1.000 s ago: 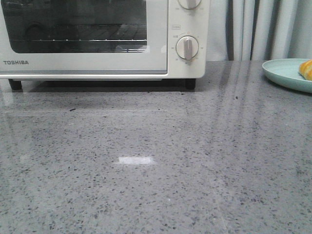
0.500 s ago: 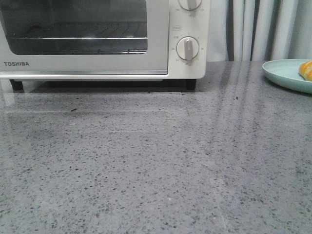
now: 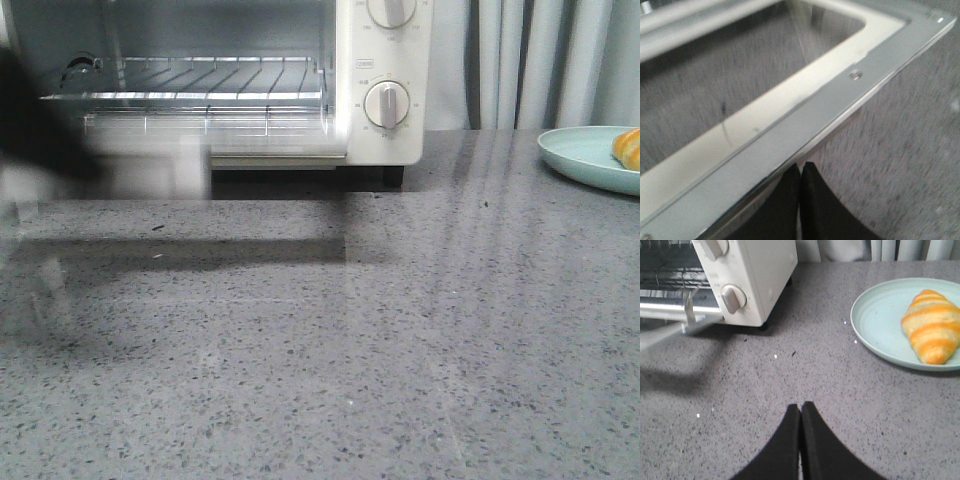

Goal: Put bread in oven
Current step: 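Pull the oven door down and open with the left gripper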

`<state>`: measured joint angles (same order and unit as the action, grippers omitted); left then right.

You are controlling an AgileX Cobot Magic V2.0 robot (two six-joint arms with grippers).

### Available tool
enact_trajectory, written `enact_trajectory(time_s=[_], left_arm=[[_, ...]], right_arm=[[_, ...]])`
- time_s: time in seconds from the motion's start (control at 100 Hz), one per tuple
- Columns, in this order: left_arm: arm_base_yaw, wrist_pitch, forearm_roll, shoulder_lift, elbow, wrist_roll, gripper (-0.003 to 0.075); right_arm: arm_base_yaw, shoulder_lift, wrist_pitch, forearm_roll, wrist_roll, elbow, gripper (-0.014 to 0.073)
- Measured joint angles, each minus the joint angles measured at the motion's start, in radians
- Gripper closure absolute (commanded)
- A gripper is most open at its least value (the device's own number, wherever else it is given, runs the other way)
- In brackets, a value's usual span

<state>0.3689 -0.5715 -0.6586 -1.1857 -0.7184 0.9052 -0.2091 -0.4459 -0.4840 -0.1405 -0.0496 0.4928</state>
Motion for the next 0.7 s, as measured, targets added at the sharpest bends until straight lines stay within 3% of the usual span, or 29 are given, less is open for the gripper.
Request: enact_trajectory(time_s=[0.41,0.7], left_arm=[[-0.002,0.057,0.033,0.000,0.101,-0.002,0.0742],[-0.002,0.039,0.018,0.253,0.104,-0.002,0.0742]], right_arm=[[0.000,0.000,0.010,-0.056,0.000,0.002,0.0662],[0.000,-0.007,0.090,-0.068,0.000,0.012,0.0657]])
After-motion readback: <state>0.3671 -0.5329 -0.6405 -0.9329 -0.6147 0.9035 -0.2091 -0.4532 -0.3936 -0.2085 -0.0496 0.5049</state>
